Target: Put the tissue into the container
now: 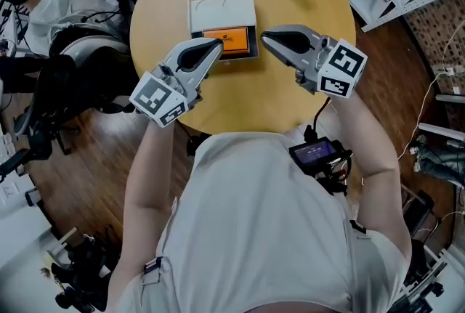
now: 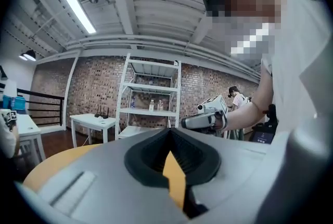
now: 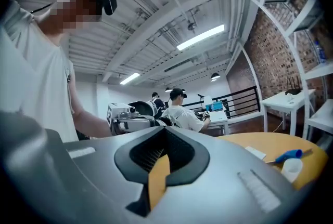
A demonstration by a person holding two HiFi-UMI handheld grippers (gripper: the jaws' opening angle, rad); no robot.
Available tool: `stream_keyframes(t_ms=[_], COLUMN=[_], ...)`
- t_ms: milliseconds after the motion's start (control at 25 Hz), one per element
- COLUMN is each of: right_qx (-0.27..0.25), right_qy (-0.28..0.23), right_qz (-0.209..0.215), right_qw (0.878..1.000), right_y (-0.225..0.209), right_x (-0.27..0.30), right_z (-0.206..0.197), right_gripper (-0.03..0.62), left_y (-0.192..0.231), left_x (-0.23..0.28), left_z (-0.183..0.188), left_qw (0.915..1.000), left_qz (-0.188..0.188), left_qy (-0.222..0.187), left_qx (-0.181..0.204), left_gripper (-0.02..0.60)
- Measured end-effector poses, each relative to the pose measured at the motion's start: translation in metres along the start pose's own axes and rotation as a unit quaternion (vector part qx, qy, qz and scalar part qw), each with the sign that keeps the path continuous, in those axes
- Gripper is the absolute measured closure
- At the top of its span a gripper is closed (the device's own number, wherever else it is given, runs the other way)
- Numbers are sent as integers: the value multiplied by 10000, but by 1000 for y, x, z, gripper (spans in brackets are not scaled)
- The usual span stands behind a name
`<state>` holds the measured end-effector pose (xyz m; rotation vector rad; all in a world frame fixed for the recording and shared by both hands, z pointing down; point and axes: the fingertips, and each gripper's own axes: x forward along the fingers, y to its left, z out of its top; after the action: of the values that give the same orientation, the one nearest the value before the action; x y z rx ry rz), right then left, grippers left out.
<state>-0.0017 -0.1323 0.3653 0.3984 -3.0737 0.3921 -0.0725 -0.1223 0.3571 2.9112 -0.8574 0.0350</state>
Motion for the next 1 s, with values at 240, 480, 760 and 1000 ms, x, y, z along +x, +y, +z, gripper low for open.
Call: stream_keyframes(t_ms=[240, 480, 760, 1000], right_qx=[-110, -217, -112, -178], right_qy=[-183, -70, -343, -219], right_qz=[71, 70, 405, 464], right_qw=[9997, 9997, 9985, 9985], right_y=[44, 70, 85, 89], right_x=[-38, -48, -43, -39], right_z=[-10, -4, 14, 1], right_gripper=[597, 597, 597, 597], left_y=[-33, -66, -73, -76], left_x=[-22, -26, -19, -18], left_z=[-22, -6, -2, -2], left_qw=[9992, 9995, 9998, 9997], left_qz=[294, 198, 123, 115], left_qy=[-20, 25, 65, -20], left_qx=[-259, -235, -115, -202], left_gripper=[580, 580, 580, 581])
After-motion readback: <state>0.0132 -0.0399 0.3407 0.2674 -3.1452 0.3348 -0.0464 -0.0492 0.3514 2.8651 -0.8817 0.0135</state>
